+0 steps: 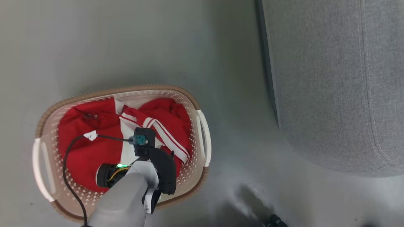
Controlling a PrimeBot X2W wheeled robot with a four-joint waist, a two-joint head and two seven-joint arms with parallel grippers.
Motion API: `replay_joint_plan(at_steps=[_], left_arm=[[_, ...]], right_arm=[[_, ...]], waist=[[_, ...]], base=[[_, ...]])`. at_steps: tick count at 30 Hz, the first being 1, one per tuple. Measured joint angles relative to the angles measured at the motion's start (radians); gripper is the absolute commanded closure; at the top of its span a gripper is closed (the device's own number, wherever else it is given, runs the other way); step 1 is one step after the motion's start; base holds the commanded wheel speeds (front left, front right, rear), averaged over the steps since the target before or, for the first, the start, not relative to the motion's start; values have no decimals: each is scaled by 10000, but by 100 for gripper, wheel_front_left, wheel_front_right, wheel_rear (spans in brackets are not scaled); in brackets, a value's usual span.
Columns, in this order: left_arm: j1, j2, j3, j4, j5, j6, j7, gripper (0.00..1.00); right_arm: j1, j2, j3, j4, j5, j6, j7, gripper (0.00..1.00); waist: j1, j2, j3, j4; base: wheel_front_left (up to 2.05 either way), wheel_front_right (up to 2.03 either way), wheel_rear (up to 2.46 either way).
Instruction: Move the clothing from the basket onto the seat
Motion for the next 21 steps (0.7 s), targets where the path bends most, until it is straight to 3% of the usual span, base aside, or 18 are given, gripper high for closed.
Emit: replay_joint_plan(at_steps=[16,17,18,19,20,21], left_arm=[[-541,71,-408,761,-1356,0,-109,0],[-541,73,-437,807,-1480,0,-111,5],[-543,69,-458,880,-1613,0,-111,58],[-544,67,-510,970,-1664,0,-104,92],[-544,75,-562,1026,-1691,0,-102,100],[-550,77,-616,1066,-1743,0,-102,100]], right_arm=[[-263,13,90,36,226,2,0,0],[-263,13,100,36,226,2,0,0],[-263,13,102,35,226,2,0,0],[-263,13,102,35,226,2,0,0],[-263,13,102,35,226,2,0,0],[-263,13,104,35,226,2,0,0]], waist=[[-1,-2,1037,-838],[-1,-2,1057,-867],[-1,-2,1075,-891],[0,-2,1090,-910],[-1,-2,1102,-927],[-1,-2,1112,-940]], base=[[0,0,0],[0,0,0],[0,0,0],[0,0,0],[0,0,0],[0,0,0]])
